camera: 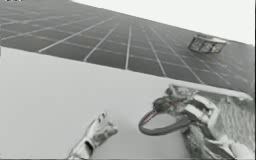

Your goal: Pick up and drop off the object

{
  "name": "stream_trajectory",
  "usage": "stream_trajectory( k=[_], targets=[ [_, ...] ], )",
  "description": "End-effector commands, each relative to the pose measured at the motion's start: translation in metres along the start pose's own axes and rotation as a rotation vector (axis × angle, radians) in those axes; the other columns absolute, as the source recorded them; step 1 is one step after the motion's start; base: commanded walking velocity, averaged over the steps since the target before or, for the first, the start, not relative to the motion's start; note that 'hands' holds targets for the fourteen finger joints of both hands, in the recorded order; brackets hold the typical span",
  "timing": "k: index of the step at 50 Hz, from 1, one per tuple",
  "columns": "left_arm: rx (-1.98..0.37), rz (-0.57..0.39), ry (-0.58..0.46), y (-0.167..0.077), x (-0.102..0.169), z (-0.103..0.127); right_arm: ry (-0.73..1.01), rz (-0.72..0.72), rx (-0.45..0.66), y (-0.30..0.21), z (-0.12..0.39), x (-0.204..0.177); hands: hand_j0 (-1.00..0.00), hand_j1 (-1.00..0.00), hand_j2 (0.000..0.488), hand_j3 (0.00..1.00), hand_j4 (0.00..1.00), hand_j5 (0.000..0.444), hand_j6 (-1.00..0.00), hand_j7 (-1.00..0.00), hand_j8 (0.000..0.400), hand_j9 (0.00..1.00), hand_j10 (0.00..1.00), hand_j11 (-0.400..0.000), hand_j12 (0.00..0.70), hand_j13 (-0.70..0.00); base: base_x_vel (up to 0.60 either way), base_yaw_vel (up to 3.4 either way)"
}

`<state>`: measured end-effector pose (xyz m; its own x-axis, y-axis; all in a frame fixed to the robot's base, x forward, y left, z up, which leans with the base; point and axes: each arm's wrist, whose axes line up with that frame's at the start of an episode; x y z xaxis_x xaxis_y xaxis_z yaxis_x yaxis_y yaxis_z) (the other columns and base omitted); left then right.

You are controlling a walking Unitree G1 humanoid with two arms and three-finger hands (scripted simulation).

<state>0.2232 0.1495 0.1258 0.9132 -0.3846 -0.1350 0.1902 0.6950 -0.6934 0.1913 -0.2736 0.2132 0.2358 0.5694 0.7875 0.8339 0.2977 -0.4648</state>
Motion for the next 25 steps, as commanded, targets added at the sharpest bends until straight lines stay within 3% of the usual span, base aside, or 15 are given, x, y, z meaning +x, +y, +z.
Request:
stream_trajectory(
  k=[1,4,6,7,8,10,11,25],
  targets=[
    [-0.041,0.091,0.177,0.005,-0.016,-0.043,-0.205,0.249,0.037,-0.040,0.031,0.032,0.00,0.00,0.000,1.00,1.00,0.000,0.00,0.00,0.000,1.00,1.00,-0.400,0.000,-0.700,0.00,0.00],
    [-0.015,0.088,0.188,0.007,-0.016,-0.042,-0.189,0.338,0.037,-0.070,0.061,0.068,0.00,0.00,0.000,1.00,1.00,0.000,0.00,0.00,0.000,1.00,1.00,-0.400,0.000,-0.700,0.00,0.00],
    [-0.020,0.083,0.176,0.015,-0.015,-0.043,-0.214,0.426,0.105,-0.082,0.082,0.084,0.00,0.00,0.000,1.00,1.00,0.000,0.00,0.00,0.000,1.00,1.00,-0.400,0.000,-0.700,0.00,0.00],
    [-0.027,0.074,0.190,0.008,-0.024,-0.043,-0.250,0.494,0.135,-0.086,0.085,0.083,0.00,0.00,0.000,1.00,1.00,0.000,0.00,0.00,0.000,1.00,1.00,-0.400,0.000,-0.700,0.00,0.00],
    [-0.030,0.065,0.173,0.016,-0.019,-0.038,-0.273,0.552,0.164,-0.090,0.083,0.082,0.00,0.00,0.000,1.00,1.00,0.000,0.00,0.00,0.000,1.00,1.00,-0.400,0.000,-0.700,0.00,0.00],
    [-0.018,0.061,0.179,0.013,-0.018,-0.048,-0.359,0.612,0.178,-0.090,0.092,0.073,0.00,0.00,0.000,1.00,1.00,0.000,0.00,0.00,0.000,1.00,1.00,-0.400,0.000,-0.700,0.00,0.00],
    [-0.031,0.066,0.167,0.015,-0.025,-0.037,2.053,-0.301,1.376,0.247,0.061,0.049,0.00,0.00,0.000,1.00,1.00,0.000,0.00,0.00,0.000,1.00,1.00,-0.400,0.000,-0.700,0.14,-3.39],
    [-0.031,0.066,0.167,0.015,-0.025,-0.037,2.053,-0.301,1.376,0.247,0.061,0.049,0.00,0.00,0.000,1.00,1.00,0.000,0.00,0.00,0.000,1.00,1.00,-0.400,0.000,-0.700,0.19,-2.35]
  ],
)
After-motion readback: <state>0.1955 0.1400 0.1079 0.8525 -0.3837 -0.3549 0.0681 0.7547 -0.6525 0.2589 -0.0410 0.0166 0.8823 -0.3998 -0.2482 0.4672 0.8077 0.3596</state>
